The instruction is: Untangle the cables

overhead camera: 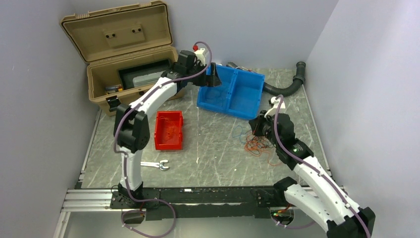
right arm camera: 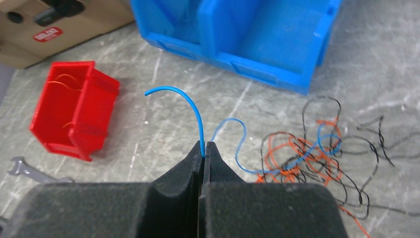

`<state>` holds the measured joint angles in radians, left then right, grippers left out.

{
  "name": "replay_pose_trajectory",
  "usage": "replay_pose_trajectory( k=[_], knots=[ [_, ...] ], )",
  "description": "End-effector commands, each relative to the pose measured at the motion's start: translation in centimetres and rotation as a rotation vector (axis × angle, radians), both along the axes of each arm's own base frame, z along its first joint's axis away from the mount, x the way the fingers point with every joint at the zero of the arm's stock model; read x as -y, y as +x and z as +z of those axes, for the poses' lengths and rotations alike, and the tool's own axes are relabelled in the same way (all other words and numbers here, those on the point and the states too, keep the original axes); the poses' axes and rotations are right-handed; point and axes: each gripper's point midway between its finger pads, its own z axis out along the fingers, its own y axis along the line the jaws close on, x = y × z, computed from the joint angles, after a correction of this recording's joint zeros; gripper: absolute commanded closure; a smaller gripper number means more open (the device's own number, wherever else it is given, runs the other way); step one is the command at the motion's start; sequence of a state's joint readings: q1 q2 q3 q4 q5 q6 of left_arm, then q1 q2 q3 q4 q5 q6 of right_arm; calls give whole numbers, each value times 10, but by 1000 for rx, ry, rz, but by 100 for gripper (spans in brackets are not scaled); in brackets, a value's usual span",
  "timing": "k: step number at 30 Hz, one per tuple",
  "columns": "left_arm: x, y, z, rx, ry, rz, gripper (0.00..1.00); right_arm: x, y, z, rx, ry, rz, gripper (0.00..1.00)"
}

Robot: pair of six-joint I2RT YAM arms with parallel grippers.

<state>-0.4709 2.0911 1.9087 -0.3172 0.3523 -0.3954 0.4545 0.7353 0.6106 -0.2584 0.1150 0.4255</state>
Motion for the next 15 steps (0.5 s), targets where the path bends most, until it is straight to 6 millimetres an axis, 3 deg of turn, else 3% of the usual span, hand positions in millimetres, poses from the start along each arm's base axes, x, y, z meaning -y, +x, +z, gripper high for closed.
replay_pose_trajectory(
  k=[1,5,9,15],
  knots=[
    [1,-66,94,189,-68,-167,1,-23,9,55,85,45,110,100],
    [-3,-115,107,276,-85,-232,0,-41,15,98,135,84,183,100],
    [-3,-162,105,376,-127,-288,0,-50,23,127,149,102,205,100],
    [9,-206,68,406,-145,-318,2,-54,32,154,167,133,196,100]
  ],
)
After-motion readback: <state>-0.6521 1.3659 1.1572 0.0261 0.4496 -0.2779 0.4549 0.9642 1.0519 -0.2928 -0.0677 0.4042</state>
